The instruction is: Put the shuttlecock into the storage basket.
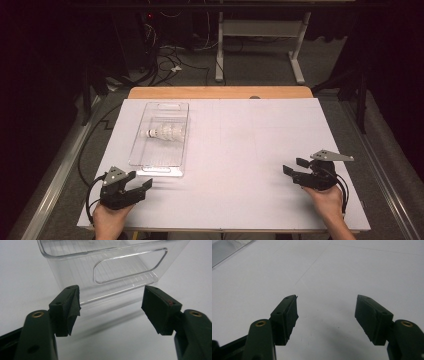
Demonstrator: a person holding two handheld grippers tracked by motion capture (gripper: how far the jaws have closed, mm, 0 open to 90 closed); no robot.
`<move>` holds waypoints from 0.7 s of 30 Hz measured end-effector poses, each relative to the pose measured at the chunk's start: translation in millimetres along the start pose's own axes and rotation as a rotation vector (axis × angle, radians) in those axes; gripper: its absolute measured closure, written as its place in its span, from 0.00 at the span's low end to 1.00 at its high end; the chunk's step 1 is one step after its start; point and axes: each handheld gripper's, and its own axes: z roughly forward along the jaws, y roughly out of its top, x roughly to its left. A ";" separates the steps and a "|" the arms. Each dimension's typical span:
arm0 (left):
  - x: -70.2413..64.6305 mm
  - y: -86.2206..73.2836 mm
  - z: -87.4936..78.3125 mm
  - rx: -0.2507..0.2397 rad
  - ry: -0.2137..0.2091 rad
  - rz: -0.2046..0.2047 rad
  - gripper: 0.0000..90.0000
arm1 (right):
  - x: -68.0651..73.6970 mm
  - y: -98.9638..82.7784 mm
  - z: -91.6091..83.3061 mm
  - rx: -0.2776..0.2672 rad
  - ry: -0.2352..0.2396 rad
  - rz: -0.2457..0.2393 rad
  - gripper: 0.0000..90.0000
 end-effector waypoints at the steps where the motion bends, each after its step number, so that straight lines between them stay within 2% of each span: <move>1: -0.1 0.1 0.4 0.000 0.000 -0.001 0.35 | 0.2 -0.8 -0.7 -0.001 -0.001 0.005 0.39; 21: -0.2 0.3 0.5 0.001 0.000 0.002 0.35 | -2.8 -12.9 -12.1 -0.032 -0.005 0.013 0.38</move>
